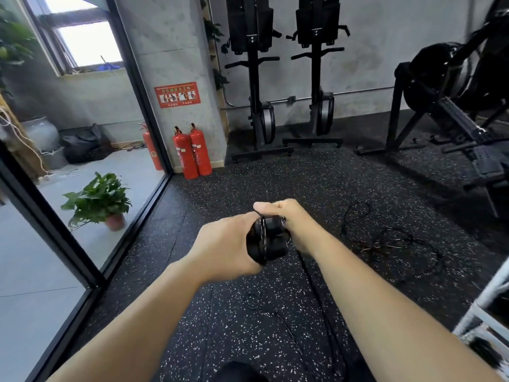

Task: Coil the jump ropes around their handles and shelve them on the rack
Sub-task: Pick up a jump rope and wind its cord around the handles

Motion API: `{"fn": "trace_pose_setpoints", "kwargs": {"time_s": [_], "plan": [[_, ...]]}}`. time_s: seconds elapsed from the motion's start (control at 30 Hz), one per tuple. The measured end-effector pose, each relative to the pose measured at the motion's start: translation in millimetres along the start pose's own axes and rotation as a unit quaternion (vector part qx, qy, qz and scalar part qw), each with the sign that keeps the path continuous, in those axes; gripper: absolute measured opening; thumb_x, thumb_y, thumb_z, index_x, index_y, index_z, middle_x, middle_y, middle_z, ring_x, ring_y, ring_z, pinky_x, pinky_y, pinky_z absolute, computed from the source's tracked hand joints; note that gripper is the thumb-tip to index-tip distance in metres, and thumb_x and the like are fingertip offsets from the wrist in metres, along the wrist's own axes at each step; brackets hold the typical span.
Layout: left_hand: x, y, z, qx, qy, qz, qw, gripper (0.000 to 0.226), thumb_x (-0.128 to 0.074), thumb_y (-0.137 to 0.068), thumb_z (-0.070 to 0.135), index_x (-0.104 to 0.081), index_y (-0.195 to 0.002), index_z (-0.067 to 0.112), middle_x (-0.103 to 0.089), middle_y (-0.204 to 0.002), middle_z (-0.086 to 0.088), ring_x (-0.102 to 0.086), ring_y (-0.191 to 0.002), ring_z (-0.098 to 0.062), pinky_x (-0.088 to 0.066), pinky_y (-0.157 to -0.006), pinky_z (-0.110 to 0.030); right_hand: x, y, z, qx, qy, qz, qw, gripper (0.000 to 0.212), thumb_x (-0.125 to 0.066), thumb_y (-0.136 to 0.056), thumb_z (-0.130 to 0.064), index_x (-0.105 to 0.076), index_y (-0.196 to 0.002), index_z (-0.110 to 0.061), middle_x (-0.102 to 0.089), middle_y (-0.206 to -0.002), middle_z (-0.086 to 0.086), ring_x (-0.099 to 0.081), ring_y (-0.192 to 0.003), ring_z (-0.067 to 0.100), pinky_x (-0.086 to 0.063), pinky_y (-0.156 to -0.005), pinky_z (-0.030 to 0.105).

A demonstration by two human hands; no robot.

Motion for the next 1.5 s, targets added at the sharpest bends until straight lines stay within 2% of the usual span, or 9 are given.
{"fn": "trace_pose_setpoints", "kwargs": {"time_s": [0.17, 0.33, 0.53, 0.77, 0.93, 1.03, 1.17, 1.33, 1.5], "plan": [[-35.6, -19.4, -15.9, 0.134, 0.128, -0.003, 0.983, 0.035, -0.076, -0.064, 0.03, -0.047, -0.083, 0.027, -0.061, -0.078, 0.009, -0.059, -0.073, -0.014, -0.044, -0.063, -0.027, 2.5, -7.1, 43.1, -0.089, -0.209, 0.057, 0.972, 0.036, -0.043, -0.096, -0.007, -0.06, -0.065, -0.012, -0.06, -0.055, -0.002, -0.056, -0.045, 0.008, -0.04, -0.042, 0.012], [-72.8, -35.2, -41.0, 0.242, 0.235, 0.01, 0.941, 0.038, -0.07, -0.051, 0.034, -0.052, -0.083, 0.027, -0.062, -0.076, 0.008, -0.059, -0.066, -0.015, -0.048, -0.062, -0.03, 8.3, -9.0, 76.1, -0.013, -0.041, 0.106, 0.993, 0.03, -0.05, -0.094, -0.009, -0.054, -0.077, 0.016, -0.049, -0.065, 0.012, -0.033, -0.059, 0.019, -0.023, -0.049, 0.029], [-109.6, -43.0, -59.4, 0.317, 0.203, 0.014, 0.926, 0.038, -0.075, -0.07, 0.042, -0.051, -0.096, 0.029, -0.058, -0.081, 0.014, -0.057, -0.073, -0.009, -0.039, -0.061, -0.028, 6.5, -13.0, 94.3, -0.02, -0.031, 0.01, 0.999, 0.019, -0.059, -0.084, -0.012, -0.056, -0.065, -0.009, -0.051, -0.055, -0.005, -0.041, -0.051, 0.007, -0.032, -0.048, 0.014], [-141.8, -49.7, -70.9, 0.336, 0.227, -0.006, 0.914, 0.04, -0.072, -0.068, 0.044, -0.049, -0.095, 0.027, -0.06, -0.083, 0.011, -0.06, -0.077, -0.013, -0.046, -0.069, -0.031, 5.8, -33.1, 119.7, -0.031, 0.024, -0.019, 0.999, 0.046, -0.068, -0.077, -0.05, -0.071, -0.091, -0.006, -0.07, -0.091, 0.021, -0.055, -0.073, 0.017, -0.042, -0.068, 0.036], [-141.3, -58.8, -82.4, 0.279, 0.34, -0.048, 0.897, 0.051, -0.081, -0.049, 0.038, -0.059, -0.093, 0.022, -0.07, -0.077, 0.007, -0.066, -0.069, -0.015, -0.058, -0.07, -0.038, 13.1, -38.7, 109.2, -0.022, -0.012, -0.039, 0.999, 0.019, -0.056, -0.096, -0.019, -0.066, -0.09, -0.004, -0.057, -0.048, -0.013, -0.045, -0.038, -0.004, -0.032, -0.041, 0.007], [-140.2, -55.9, -88.9, 0.245, 0.442, -0.064, 0.86, 0.038, -0.087, -0.065, 0.011, -0.061, -0.092, 0.014, -0.066, -0.068, 0.007, -0.06, -0.059, -0.01, -0.051, -0.061, -0.028, 8.4, -40.2, 102.7, -0.01, -0.013, -0.048, 0.999, 0.02, -0.055, -0.097, -0.02, -0.066, -0.089, -0.005, -0.056, -0.047, -0.015, -0.044, -0.036, -0.004, -0.032, -0.04, 0.006], [-136.7, -45.2, -97.9, 0.251, 0.473, -0.06, 0.843, 0.048, -0.091, -0.057, 0.016, -0.062, -0.095, 0.013, -0.067, -0.069, 0.007, -0.06, -0.06, -0.009, -0.049, -0.061, -0.025, -6.3, -39.3, 103.3, -0.025, -0.014, -0.059, 0.998, 0.024, -0.055, -0.097, -0.023, -0.066, -0.08, -0.01, -0.056, -0.052, -0.009, -0.037, -0.037, -0.002, -0.029, -0.041, 0.011], [-131.3, -35.4, -95.5, 0.274, 0.517, -0.003, 0.811, 0.024, -0.084, -0.072, 0.011, -0.061, -0.078, 0.012, -0.053, -0.056, 0.001, -0.044, -0.046, -0.014, -0.039, -0.044, -0.02, -18.1, -37.1, 94.5, -0.026, -0.047, -0.057, 0.997, 0.028, -0.053, -0.097, -0.025, -0.065, -0.078, -0.008, -0.05, -0.049, -0.004, -0.03, -0.038, 0.002, -0.024, -0.038, 0.014], [-129.9, -36.3, -100.1, 0.299, 0.457, 0.068, 0.835, 0.021, -0.08, -0.064, 0.028, -0.061, -0.056, 0.027, -0.058, -0.051, 0.003, -0.049, -0.045, -0.017, -0.045, -0.056, -0.034, -16.2, -39.8, 90.7, 0.013, 0.14, 0.016, 0.99, 0.047, -0.054, -0.095, -0.043, -0.058, -0.064, -0.007, -0.04, -0.046, -0.008, -0.03, -0.041, 0.006, -0.025, -0.044, 0.021]]}}
Point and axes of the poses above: each hand's wrist, its own y-axis away from the middle knuckle, its own x-axis out of the back of the hand, z = x × y, the point moved 6 cm from there along -y, towards the middle knuckle
